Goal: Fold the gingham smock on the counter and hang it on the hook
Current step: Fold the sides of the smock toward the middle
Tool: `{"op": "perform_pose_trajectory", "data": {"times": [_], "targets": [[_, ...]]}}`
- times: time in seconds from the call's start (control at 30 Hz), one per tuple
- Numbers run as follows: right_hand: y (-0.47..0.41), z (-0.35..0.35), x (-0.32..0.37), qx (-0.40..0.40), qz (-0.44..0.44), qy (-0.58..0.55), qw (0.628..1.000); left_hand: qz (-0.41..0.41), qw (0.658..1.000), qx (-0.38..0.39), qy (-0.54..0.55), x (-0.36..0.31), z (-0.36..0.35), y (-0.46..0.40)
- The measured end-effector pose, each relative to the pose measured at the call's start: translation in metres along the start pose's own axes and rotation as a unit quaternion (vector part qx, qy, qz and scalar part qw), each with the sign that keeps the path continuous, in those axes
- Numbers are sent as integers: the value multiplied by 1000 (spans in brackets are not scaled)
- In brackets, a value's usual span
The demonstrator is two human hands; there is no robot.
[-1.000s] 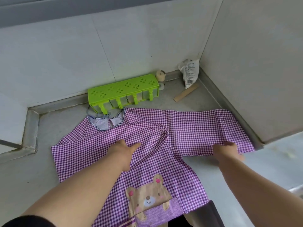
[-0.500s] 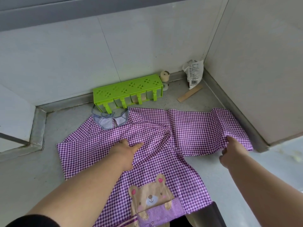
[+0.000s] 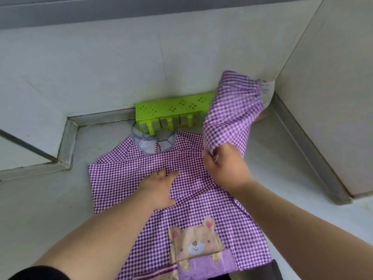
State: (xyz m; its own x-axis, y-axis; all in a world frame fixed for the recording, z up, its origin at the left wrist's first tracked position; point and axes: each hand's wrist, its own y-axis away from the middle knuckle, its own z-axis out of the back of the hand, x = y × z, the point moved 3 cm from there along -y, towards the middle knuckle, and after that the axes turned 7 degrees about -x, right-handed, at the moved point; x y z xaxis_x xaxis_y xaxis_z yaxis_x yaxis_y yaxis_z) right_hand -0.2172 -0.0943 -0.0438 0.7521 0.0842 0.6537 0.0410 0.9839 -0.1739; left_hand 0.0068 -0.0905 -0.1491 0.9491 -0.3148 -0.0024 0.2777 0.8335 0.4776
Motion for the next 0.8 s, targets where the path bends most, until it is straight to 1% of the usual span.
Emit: {"op": "perform_pose_trajectory", "data": {"times": [0.03,0.07,0.1,0.13,0.2,0.23,0.33,0.4,0.43,0.47,0.5,0.53,0.57,0.6,0.63,0.67,0.7,0.73,0.77,0.8], "targets": [[5,-19,12,67,84,47,993,1,1000,-15,14,7,0,2],[12,-37,14,124,139,79,979,-1,999,-28,19,12,1,2],[16,-49,14,172,153,104,968,0,999,-36,13,16,2,3],[20,-63,12,208,143,117,961,9,999,-37,4,24,2,6],[25,-78,3,255,79,163,950,25,999,-26,-21,37,3,14],[27,-86,-2,283,59,193,938,35,999,-19,-26,44,2,20],[34,-105,-15,358,45,256,897,75,997,-8,10,66,-6,38],[35,-115,-11,369,49,273,887,114,992,-21,40,86,-15,51],[34,-115,-8,367,48,279,886,129,988,-40,70,94,-21,55],[34,-116,-6,362,49,285,886,156,981,-52,107,103,-25,59],[33,-116,-4,356,57,292,886,194,966,-64,159,112,-30,60],[33,-117,-2,352,65,299,885,246,942,-64,220,122,-34,63],[33,-117,-2,346,72,301,886,297,902,-68,306,129,-36,63],[32,-118,0,341,78,301,887,340,850,-80,394,136,-36,63],[33,-118,1,338,82,299,889,369,790,-103,479,142,-36,60],[32,-119,2,336,83,299,889,390,721,-116,560,145,-35,59],[33,-120,2,337,81,298,889,406,642,-119,639,145,-36,58],[33,-119,2,337,80,299,889,413,582,-120,690,144,-37,57],[33,-120,2,336,81,300,889,414,550,-127,714,145,-39,56],[33,-120,4,335,82,301,889,416,536,-127,724,146,-42,55]]}}
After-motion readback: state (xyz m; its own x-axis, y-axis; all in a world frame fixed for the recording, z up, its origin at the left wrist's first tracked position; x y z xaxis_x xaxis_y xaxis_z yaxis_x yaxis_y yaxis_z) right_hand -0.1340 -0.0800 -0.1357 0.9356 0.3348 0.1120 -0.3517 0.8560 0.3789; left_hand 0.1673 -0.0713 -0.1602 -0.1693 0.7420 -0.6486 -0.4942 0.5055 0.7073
